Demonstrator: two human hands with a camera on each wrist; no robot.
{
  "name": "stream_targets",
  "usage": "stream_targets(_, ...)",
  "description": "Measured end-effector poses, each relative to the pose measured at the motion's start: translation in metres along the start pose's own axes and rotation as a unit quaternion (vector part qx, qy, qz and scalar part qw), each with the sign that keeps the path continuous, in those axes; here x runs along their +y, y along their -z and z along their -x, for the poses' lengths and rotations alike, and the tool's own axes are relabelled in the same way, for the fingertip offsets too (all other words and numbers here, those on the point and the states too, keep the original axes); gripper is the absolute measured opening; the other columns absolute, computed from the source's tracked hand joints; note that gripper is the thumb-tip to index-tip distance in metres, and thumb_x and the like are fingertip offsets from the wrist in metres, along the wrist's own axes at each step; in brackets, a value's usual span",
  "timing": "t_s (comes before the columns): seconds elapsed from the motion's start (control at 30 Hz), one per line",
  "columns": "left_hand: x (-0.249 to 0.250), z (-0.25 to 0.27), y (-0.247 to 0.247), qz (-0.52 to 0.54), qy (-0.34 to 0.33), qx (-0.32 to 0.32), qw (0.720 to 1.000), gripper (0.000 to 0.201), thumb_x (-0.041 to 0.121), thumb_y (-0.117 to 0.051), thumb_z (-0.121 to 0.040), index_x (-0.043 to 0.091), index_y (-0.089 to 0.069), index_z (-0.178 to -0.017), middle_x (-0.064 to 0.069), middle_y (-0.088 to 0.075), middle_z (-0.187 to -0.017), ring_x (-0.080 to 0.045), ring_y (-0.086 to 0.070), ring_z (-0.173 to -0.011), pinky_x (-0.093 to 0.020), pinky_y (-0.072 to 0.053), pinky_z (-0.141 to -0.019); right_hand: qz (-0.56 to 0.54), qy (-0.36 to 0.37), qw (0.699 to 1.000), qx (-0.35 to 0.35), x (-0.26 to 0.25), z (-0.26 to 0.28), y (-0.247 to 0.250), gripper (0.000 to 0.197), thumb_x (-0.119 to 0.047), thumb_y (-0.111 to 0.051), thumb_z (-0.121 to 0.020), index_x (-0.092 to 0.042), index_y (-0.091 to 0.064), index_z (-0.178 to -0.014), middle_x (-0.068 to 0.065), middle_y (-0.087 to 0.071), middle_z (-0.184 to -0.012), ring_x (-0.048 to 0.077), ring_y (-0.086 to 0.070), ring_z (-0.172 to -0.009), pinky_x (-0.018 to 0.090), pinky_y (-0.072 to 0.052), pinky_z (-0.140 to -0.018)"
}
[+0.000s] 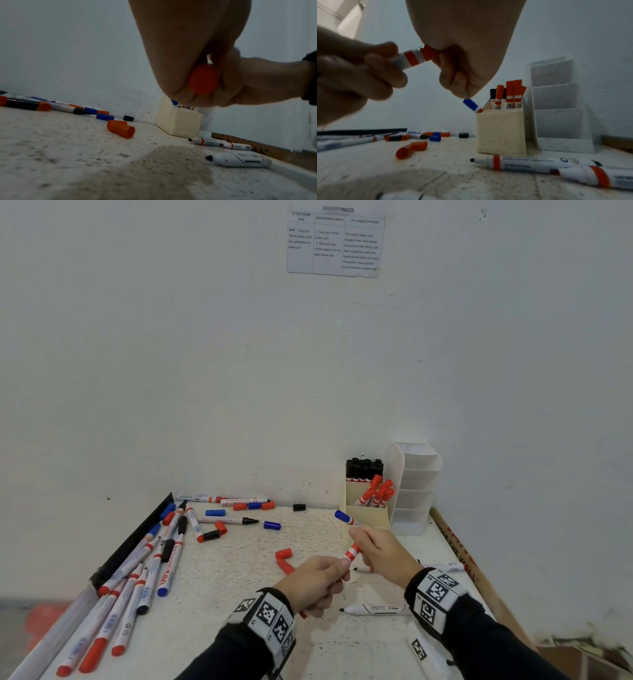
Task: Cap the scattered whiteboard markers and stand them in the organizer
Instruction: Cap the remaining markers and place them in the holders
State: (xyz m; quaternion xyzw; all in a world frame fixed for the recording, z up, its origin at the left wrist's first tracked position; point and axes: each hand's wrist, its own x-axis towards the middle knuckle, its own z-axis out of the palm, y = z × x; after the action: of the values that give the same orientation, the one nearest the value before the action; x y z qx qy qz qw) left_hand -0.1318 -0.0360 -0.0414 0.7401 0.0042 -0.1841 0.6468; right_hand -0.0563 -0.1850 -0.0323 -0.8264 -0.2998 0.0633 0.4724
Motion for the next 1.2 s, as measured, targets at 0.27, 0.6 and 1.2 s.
stream_targets(0.27, -0.022, -0.029, -0.031, -0.386, 0.052, 0.064, 0.919, 0.051, 0.046, -0.065, -0.079, 0.026, -0.052, -0.124, 0.004, -0.048, -0.121, -0.010, -0.047, -0.103, -0.024, -0.041, -0.094, -0.012, 0.003, 0.992, 0.128, -0.007, 0.002, 0.066, 0.010, -0.020, -0.050, -0.093, -0.017, -0.058, -0.090, -0.001, -0.062, -0.074, -0.003, -0.058, -0.056, 0.015, -0.052, -0.059)
stream_targets(0.6, -0.017, -0.023, 0.003, -0.244, -0.011, 0.171, 0.955, 0.011, 0.029, -0.054, -0.090, 0.024, -0.056, -0.100, 0.008, -0.057, -0.098, -0.004, -0.053, -0.089, -0.014, -0.044, -0.078, 0.109, -0.004, 0.961, 0.253, 0.002, -0.051, 0.076, 0.023, -0.014, -0.050, -0.093, -0.007, -0.058, -0.114, 0.003, -0.050, -0.105, 0.017, -0.054, -0.098, 0.030, -0.048, -0.088)
stream_targets(1.2, -0.045, 0.029, 0.126, -0.178, 0.056, 0.413, 0.891, 0.046, 0.012, -0.047, -0.094, 0.012, -0.039, -0.139, -0.010, -0.052, -0.131, -0.022, -0.054, -0.114, -0.031, -0.044, -0.101, 0.379, 0.017, 0.904, 0.197, -0.019, -0.115, 0.004, 0.021, -0.020, -0.046, -0.090, -0.019, -0.063, -0.102, -0.002, -0.050, -0.119, 0.022, -0.040, -0.115, 0.035, -0.036, -0.095)
